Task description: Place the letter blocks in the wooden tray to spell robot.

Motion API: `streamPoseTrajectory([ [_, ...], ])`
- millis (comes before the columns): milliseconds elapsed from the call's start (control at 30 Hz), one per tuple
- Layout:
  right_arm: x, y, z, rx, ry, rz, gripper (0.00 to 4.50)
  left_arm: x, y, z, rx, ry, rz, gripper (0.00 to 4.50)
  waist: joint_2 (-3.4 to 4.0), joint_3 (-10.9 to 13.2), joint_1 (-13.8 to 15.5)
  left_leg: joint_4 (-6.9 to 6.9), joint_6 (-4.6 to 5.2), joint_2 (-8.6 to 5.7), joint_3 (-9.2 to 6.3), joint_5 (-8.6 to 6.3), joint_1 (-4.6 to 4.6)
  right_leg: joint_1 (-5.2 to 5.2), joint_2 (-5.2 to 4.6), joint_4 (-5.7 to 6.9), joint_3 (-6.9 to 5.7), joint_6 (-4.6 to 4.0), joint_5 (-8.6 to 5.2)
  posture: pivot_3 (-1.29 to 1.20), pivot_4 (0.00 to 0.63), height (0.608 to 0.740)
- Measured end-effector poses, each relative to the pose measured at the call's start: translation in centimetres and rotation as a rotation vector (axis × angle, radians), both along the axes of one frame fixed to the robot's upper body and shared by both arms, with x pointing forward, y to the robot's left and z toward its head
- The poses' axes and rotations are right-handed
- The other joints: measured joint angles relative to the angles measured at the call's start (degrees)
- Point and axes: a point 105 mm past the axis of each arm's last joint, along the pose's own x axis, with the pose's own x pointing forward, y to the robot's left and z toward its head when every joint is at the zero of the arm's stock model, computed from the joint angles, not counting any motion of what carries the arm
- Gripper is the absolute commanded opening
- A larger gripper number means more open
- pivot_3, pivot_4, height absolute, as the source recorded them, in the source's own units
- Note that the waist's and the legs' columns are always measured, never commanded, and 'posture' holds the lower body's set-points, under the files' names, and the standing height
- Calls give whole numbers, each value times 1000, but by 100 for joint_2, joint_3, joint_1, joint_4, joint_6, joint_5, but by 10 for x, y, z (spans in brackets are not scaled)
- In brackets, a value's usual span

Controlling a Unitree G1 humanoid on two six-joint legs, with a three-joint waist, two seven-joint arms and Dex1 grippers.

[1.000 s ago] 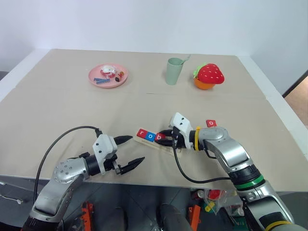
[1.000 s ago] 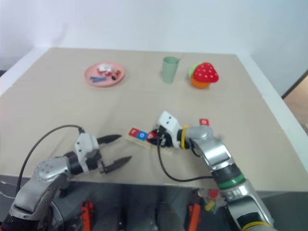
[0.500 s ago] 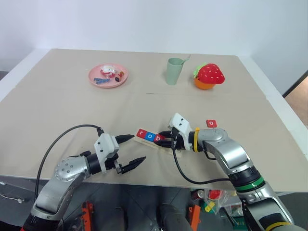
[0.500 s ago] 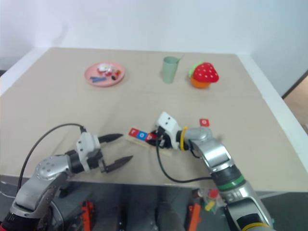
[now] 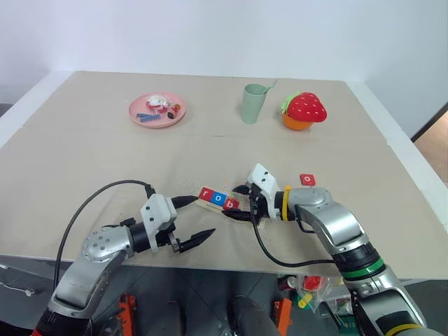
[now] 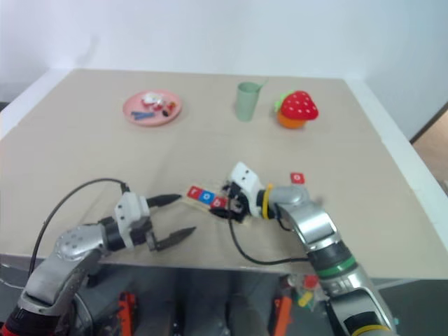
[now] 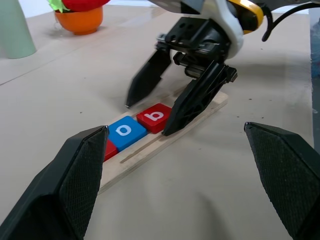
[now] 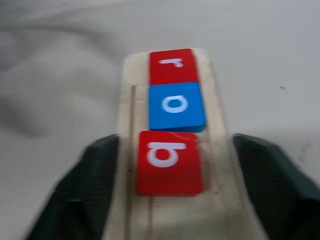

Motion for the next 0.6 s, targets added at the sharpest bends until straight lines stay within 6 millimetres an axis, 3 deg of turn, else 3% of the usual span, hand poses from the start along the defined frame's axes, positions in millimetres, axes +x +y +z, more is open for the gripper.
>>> streamPoseTrajectory([
  [233,3,-8,35,90,-75,-75,4440,-1,-2,0,12,-8,-20,4500,1,2,0,-7,0,0,-5,0,-2,-2,1,0,-3,-1,-3,0,150,740],
  [333,-1,-14,59,138,-145,-101,3688,-1,-2,0,9,-7,-24,4500,1,3,0,-9,0,1,-5,0,-2,-3,0,-2,-3,-1,-5,0,150,740],
  [400,-10,-14,64,154,-162,-95,2929,-2,-2,0,-6,4,-24,4500,0,2,1,-13,-2,1,-11,-1,-2,-1,0,-3,-8,-3,-9,0,150,740],
  [600,-43,-4,23,138,-6,-71,726,-1,1,1,-71,75,-15,4500,2,4,-7,-24,-2,2,-14,-1,-1,-4,1,-5,-10,-9,-13,0,150,740],
])
